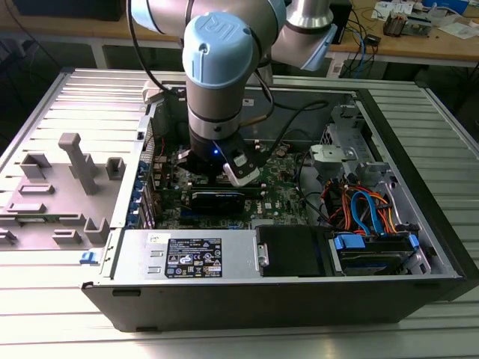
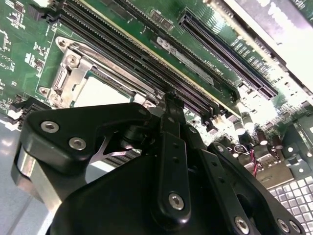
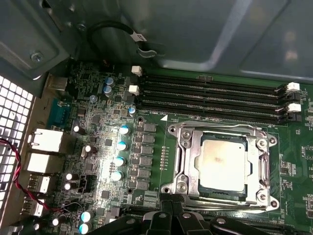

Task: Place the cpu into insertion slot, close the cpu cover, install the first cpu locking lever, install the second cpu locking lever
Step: 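Install the second cpu locking lever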

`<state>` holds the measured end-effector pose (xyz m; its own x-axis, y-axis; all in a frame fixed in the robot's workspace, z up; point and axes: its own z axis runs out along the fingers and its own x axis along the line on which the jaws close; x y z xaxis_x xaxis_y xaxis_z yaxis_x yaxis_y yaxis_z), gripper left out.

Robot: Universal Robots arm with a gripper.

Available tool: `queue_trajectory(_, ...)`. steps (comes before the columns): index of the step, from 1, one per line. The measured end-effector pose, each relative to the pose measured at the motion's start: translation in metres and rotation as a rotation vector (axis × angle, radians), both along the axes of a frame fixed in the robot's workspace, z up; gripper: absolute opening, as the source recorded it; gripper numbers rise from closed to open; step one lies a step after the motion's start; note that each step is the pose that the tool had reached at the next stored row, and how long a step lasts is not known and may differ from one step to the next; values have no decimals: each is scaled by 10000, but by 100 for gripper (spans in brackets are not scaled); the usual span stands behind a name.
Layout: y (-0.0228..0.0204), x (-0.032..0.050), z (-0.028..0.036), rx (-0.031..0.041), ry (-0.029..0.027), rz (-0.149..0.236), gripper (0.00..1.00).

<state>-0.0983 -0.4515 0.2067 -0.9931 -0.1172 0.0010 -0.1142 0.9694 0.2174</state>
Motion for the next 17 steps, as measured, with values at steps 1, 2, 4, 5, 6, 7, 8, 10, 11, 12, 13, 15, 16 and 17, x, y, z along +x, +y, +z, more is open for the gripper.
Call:
queue_trajectory(1,0,0,-8,27,0,-1,11)
queue_trajectory(2,0,0,-15,45,0,-1,11)
queue_trajectory(4,-1,0,-35,98,2,1,11)
queue_trajectory(5,0,0,-41,138,2,1,11)
queue_trajectory(6,0,0,-44,166,2,1,11)
queue_trajectory(7,0,0,-50,210,0,0,11)
queue_trajectory(8,1,0,-55,234,-1,0,11)
queue_trajectory(10,1,1,-66,265,-4,0,11)
queue_trajectory(11,0,1,-67,263,-3,0,11)
queue_trajectory(12,0,1,-67,261,-1,1,11)
queue_trajectory(13,0,1,-67,261,0,1,11)
queue_trajectory(15,0,0,-67,260,1,1,11)
queue_trajectory(16,-1,1,-67,248,1,0,11)
queue_trajectory(17,-2,1,-68,234,1,2,11)
